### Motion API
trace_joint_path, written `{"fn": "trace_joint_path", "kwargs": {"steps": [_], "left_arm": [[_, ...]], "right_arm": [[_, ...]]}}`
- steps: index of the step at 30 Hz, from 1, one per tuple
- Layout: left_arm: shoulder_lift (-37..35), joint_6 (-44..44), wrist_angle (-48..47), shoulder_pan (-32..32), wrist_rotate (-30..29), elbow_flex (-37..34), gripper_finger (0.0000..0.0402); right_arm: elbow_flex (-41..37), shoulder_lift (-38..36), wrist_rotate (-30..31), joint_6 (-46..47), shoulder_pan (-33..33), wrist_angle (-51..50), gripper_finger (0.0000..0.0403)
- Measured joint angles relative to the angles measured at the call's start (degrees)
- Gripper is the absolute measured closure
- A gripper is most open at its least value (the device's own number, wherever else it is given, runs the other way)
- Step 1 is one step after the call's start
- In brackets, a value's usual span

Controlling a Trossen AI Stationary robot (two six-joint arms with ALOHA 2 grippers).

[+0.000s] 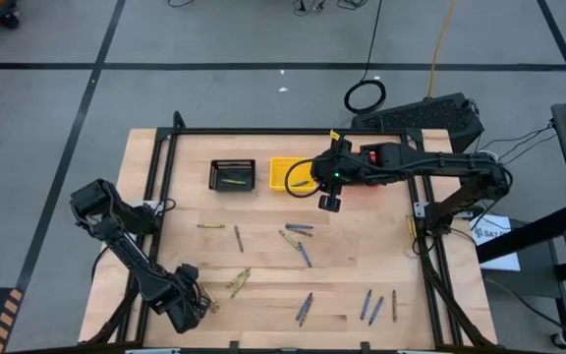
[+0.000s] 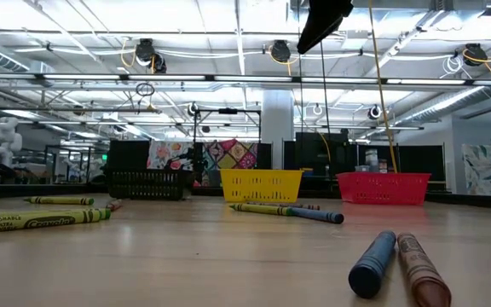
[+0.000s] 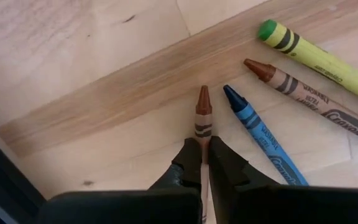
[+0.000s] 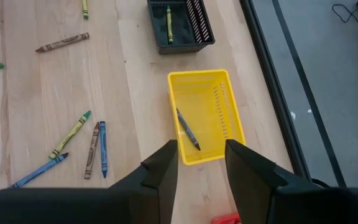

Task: Sort crayons
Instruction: Put the brown crayon into the red bin

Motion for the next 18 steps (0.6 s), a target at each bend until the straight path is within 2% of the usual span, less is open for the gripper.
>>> {"fn": "trace_joint_path", "kwargs": {"steps": [6,11,18], "left_arm": [[-0.35,2.56,-3.46,-0.05,-0.3,2.48,0.0401],[-3.52,2.47,-6.11,-0.05,-1.24,2.93,0.0401],[-8.73,2.85,-11.76,0.02,-5.67,2.99,0.0402]], "right_arm": [[0.0,0.0,-0.02,0.0,0.0,0.01,0.0282],[0.0,0.0,-0.02,0.01,0.0,0.0,0.0282],[0.0,0.0,-0.02,1.44,0.0,-0.53,0.0282]]}}
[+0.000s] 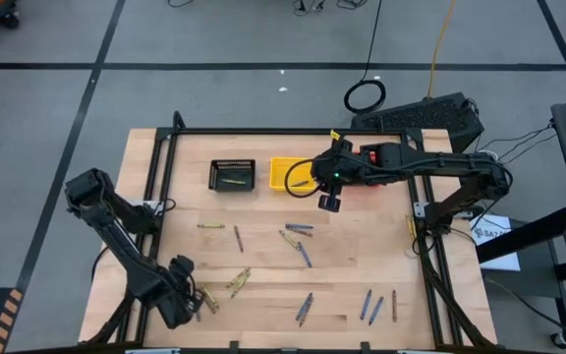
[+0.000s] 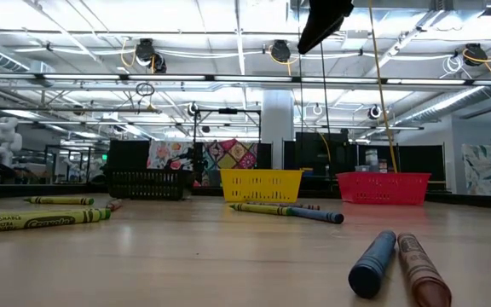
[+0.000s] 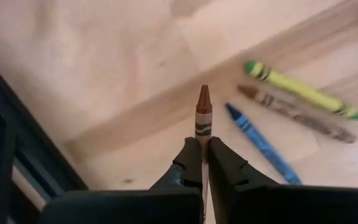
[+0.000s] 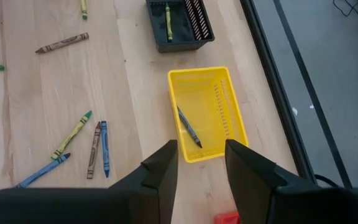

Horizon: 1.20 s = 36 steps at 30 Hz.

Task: Sort crayons
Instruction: Put the brown crayon into the red bin

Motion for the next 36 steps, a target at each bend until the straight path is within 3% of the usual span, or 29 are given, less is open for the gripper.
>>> {"fn": "trace_joint_path", "kwargs": {"steps": [9,17,29,36], "left_arm": [[-4.38,4.9,-5.43,1.94,-6.07,0.02,0.0401],[-4.56,20.18,-5.39,10.3,-10.61,0.02,0.0401],[-4.6,40.4,-4.09,23.35,-15.4,0.07,0.0401],[-4.62,53.42,3.58,30.75,-15.96,0.07,0.0401]], "right_arm": [[0.0,0.0,0.04,-1.17,0.0,-2.72,0.0282],[0.02,0.0,0.28,0.13,-0.09,-5.44,0.0282],[0.02,0.0,0.26,8.3,-1.07,-22.09,0.0282],[0.02,-0.16,3.03,11.29,-1.14,-26.49,0.0282]]}}
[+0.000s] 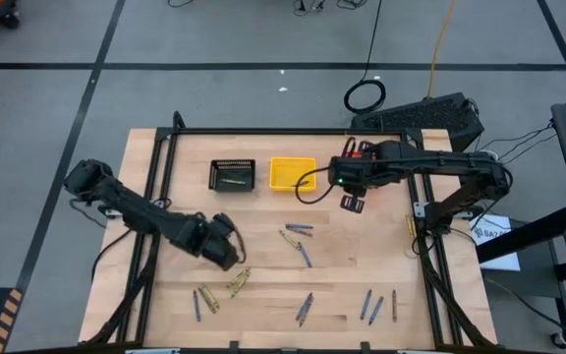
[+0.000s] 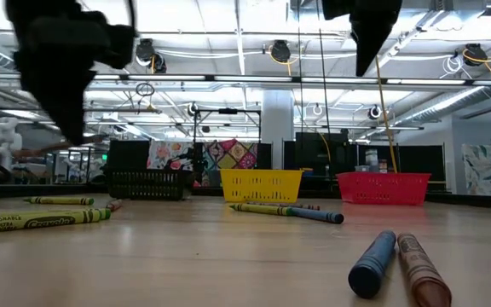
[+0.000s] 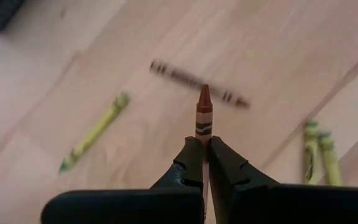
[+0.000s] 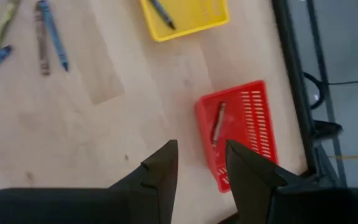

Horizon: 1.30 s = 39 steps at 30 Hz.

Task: Sort crayons
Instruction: Put the brown crayon into the red bin

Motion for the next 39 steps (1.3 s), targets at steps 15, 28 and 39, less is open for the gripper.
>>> {"fn": "trace_joint_path", "kwargs": {"steps": [15,28,39], "left_arm": [[0.0,26.45,18.31,15.37,-1.77,0.02,0.0401],[0.0,46.38,39.11,26.56,1.07,0.07,0.0401],[-0.02,51.79,43.4,29.37,6.1,0.07,0.0401]], "right_arm": [[0.0,-10.2,4.77,5.68,-1.02,2.33,0.0282],[-0.61,-12.91,4.74,3.1,-1.01,3.31,0.0282],[-16.38,-13.06,-6.61,1.07,-0.99,12.42,0.0282]]}}
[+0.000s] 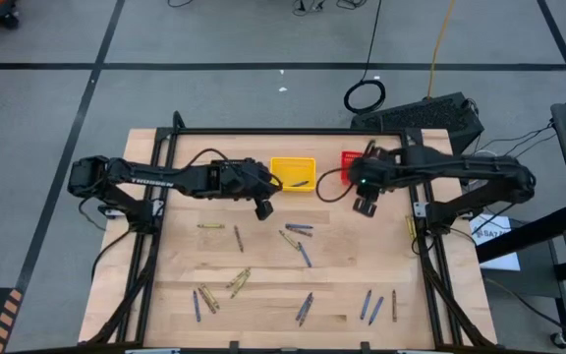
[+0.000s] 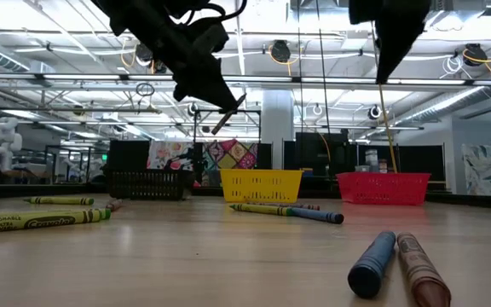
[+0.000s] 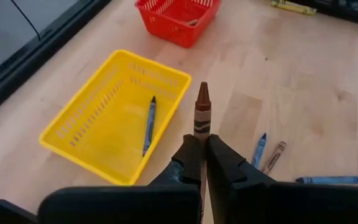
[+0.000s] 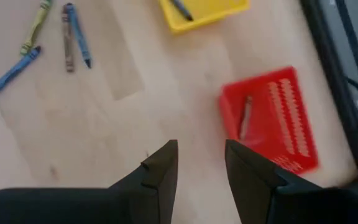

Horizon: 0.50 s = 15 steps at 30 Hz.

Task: Sort crayons
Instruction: Put the brown crayon into the red bin

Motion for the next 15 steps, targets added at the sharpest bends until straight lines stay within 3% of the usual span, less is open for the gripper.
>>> {"fn": "trace_joint_path", "kwargs": {"steps": [8,15], "left_arm": [[0.0,4.76,6.84,0.15,0.51,0.0,0.0401],[0.0,6.78,11.94,0.15,3.5,0.0,0.0401]], "right_arm": [[-4.23,0.31,-2.04,-3.11,-0.03,15.7,0.0282],[-8.9,0.35,-12.05,-8.81,0.01,28.72,0.0282]]}}
